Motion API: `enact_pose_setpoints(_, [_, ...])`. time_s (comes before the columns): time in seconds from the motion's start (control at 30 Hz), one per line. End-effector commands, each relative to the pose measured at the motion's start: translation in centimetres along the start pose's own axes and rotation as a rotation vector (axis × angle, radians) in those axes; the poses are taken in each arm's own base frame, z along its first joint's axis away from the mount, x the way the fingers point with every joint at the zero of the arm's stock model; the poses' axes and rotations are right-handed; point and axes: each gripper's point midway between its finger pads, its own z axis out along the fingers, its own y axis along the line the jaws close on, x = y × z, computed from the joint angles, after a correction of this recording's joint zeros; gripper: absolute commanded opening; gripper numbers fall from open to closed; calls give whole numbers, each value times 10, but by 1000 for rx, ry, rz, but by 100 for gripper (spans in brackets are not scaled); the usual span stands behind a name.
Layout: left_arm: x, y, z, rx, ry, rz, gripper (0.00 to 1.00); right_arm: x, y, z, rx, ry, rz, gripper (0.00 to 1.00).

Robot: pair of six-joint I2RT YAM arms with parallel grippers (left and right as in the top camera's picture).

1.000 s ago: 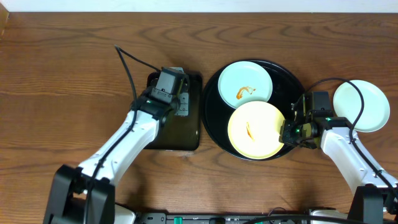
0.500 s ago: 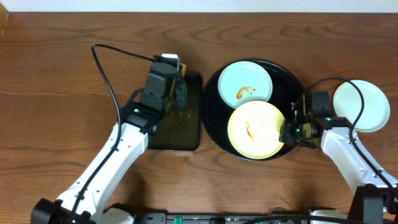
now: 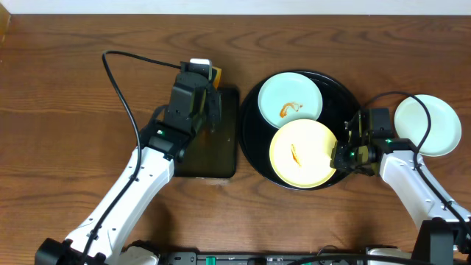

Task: Clean dirty plates on tray and stack at the side
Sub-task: 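Lift the sponge with the left gripper and hold it over the tray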

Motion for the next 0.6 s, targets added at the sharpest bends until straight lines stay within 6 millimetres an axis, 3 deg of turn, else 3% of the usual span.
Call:
enact_pose_setpoints(0.0, [-10, 3, -6, -12, -34, 11, 7, 2, -1, 2, 9, 6, 1, 1])
enact_pose_setpoints(0.57, [-12, 2, -6, -11, -42, 10, 7, 2, -1, 2, 9, 6, 1, 1])
